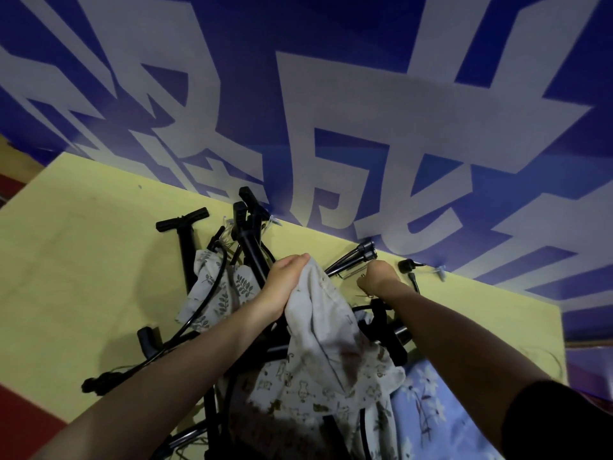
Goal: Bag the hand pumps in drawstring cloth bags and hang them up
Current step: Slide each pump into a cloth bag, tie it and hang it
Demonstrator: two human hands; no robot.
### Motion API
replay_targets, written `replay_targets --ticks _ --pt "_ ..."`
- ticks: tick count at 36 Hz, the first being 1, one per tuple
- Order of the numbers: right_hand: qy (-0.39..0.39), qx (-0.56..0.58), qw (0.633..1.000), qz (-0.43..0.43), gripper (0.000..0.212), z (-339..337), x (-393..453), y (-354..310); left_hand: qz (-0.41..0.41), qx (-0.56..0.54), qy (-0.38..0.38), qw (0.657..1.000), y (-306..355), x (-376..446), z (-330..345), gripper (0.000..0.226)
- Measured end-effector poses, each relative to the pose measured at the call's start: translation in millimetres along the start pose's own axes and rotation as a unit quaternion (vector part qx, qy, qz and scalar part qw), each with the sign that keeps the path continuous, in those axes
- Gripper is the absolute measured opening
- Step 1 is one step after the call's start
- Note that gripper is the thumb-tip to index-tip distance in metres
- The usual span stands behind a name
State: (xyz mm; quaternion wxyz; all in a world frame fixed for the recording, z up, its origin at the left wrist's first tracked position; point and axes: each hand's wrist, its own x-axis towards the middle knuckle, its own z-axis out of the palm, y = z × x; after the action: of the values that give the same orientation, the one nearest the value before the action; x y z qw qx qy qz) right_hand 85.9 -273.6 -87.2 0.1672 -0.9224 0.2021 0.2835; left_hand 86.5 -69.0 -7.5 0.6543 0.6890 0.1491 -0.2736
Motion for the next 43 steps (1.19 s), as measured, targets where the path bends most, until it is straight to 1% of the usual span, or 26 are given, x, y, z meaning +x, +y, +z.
replay_targets --ticks 2,4,6,8,10,13,17,21,23,25,27,29,34,38,43 --pt "0.001 0.005 1.0 -0.01 0.02 -6.0 -4.2 2.4 0.005 0.0 -0.003 1.0 0.5 -4.3 1.6 0.027" --pt "0.006 0.021 1.0 -0.02 0.026 -14.5 -10.2 6.2 0.006 0.003 -0.004 1.0 2.2 -10.2 3.0 0.028" --pt "0.025 0.068 0.997 -0.03 0.03 -23.5 -17.8 8.6 0.003 0.0 -0.008 1.0 3.6 -14.2 3.2 0.028" --pt "0.063 0.141 0.988 -0.028 0.029 -31.9 -29.1 14.4 0.002 -0.01 -0.016 1.0 6.2 -21.6 4.4 0.029" --pt "0.106 0.228 0.967 -0.027 0.027 -38.2 -43.6 23.6 0.006 -0.011 -0.026 1.0 10.1 -33.0 8.8 0.03" --pt "0.133 0.337 0.931 -0.043 0.027 -44.4 -69.7 31.1 0.01 0.011 -0.045 0.999 14.0 -47.5 13.4 0.027" --pt "0.133 0.465 0.871 -0.082 0.028 -50.2 -123.9 32.2 0.022 0.031 -0.068 0.997 13.9 -72.3 22.7 0.025" --pt "0.118 0.56 0.808 -0.141 0.026 -34.4 -190.1 23.8 0.048 0.032 -0.075 0.995 7.4 -101.6 29.2 0.025" --pt "0.094 0.585 0.78 -0.199 0.028 -16.6 -222.0 19.6 0.072 0.03 -0.079 0.994 2.5 -116.4 30.8 0.025" --pt "0.07 0.585 0.769 -0.249 0.025 4.2 -248.9 15.0 0.108 0.038 -0.08 0.99 -1.3 -136.6 32.4 0.025" --pt "0.051 0.585 0.762 -0.275 0.02 22.6 -267.8 9.5 0.123 0.038 -0.092 0.987 -4.8 -153.4 32.7 0.026" --pt "0.052 0.579 0.763 -0.284 0.02 38.0 -278.8 6.9 0.127 0.026 -0.101 0.986 -9.6 -168.0 30.1 0.026" --pt "0.061 0.53 0.794 -0.29 0.02 64.6 -285.9 8.2 0.125 0.006 -0.087 0.988 -26.7 -192.9 15.5 0.021" --pt "0.07 0.443 0.842 -0.299 0.025 81.5 -285.9 7.5 0.124 -0.002 -0.058 0.991 -37.5 -204.6 3.1 0.019" --pt "0.144 0.3 0.901 -0.277 0.021 95.7 -281.0 17.4 0.121 -0.04 -0.035 0.991 -44.7 -211.8 -6.9 0.018"
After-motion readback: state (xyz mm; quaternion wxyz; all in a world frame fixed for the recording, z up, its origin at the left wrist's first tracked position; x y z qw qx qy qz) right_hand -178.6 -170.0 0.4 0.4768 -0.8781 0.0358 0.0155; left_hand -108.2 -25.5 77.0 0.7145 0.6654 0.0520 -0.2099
